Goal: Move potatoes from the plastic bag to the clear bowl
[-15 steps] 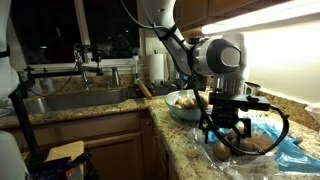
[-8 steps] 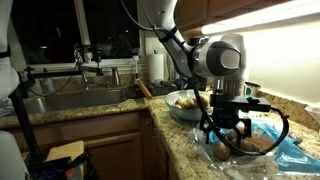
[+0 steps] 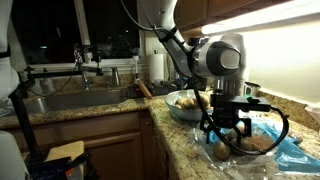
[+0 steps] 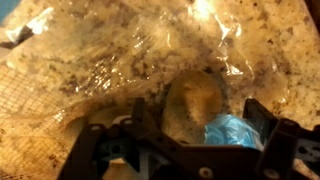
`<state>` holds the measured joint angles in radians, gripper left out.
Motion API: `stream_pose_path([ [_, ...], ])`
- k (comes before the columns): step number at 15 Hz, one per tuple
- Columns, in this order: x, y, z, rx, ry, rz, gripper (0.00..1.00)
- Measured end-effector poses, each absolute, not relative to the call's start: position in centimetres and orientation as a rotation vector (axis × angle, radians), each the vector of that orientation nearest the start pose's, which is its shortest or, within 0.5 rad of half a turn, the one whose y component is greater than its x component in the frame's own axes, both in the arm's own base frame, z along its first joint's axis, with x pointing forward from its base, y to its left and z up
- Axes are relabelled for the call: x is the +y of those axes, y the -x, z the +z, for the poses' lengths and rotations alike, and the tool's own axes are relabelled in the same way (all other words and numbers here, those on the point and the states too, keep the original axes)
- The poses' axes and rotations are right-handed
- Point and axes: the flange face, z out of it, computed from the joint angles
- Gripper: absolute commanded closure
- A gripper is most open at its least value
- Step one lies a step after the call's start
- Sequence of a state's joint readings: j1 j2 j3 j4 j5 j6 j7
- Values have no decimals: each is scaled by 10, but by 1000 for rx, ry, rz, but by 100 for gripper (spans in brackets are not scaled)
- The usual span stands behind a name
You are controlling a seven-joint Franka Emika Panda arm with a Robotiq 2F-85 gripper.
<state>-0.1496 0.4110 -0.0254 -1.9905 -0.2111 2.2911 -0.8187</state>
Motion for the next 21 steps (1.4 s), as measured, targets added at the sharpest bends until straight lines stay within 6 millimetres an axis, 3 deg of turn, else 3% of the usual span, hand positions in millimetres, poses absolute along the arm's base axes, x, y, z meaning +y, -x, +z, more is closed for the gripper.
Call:
stream_pose_path([
  [16,-108,-591,245,-1238,2965,232,0],
  [18,-109,-591,245,-1242,2965,229,14],
  [21,-109,-592,246,-1254,2964,218,6],
])
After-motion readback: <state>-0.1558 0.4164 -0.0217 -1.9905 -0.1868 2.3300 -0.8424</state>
